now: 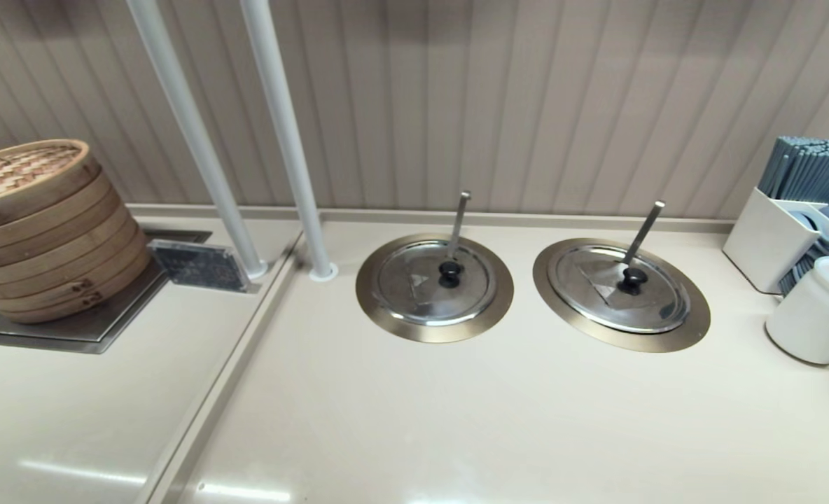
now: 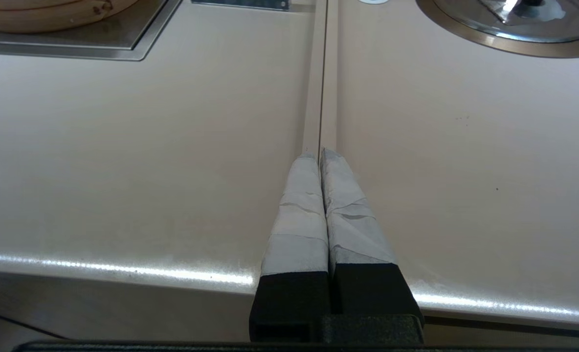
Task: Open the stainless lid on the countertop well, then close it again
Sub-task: Open the lid
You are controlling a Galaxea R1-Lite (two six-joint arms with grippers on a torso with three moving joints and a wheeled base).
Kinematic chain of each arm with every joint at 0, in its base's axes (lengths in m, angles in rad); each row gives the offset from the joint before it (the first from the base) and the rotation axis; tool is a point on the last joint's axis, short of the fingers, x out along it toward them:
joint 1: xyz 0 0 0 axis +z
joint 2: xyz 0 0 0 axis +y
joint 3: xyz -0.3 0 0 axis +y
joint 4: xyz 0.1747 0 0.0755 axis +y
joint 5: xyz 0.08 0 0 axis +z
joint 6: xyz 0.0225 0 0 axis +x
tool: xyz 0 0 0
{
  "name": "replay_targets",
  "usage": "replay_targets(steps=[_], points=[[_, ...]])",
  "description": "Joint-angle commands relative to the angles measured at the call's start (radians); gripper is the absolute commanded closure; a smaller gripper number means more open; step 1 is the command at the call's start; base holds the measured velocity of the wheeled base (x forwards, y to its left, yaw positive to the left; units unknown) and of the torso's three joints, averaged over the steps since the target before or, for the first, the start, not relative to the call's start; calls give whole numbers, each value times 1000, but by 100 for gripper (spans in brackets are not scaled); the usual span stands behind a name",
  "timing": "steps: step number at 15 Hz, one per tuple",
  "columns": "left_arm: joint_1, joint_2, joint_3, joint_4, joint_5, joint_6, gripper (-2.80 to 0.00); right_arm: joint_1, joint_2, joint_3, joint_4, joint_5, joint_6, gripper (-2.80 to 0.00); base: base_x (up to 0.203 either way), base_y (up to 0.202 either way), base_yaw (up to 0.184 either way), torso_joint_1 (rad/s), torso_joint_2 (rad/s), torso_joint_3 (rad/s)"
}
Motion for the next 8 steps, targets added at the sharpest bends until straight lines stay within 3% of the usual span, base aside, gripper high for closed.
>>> replay_targets(steps=[1, 5, 8], points=[[0, 0, 0, 0, 0, 0, 0, -19, 259, -161, -5, 1, -17, 0, 0, 0, 0, 0, 0, 0], [0, 0, 0, 0, 0, 0, 0, -64, 584, -478, -10, 31, -109, 0, 0, 0, 0, 0, 0, 0], [0, 0, 0, 0, 0, 0, 0, -108, 769, -639, 7, 25, -146, 0, 0, 0, 0, 0, 0, 0]])
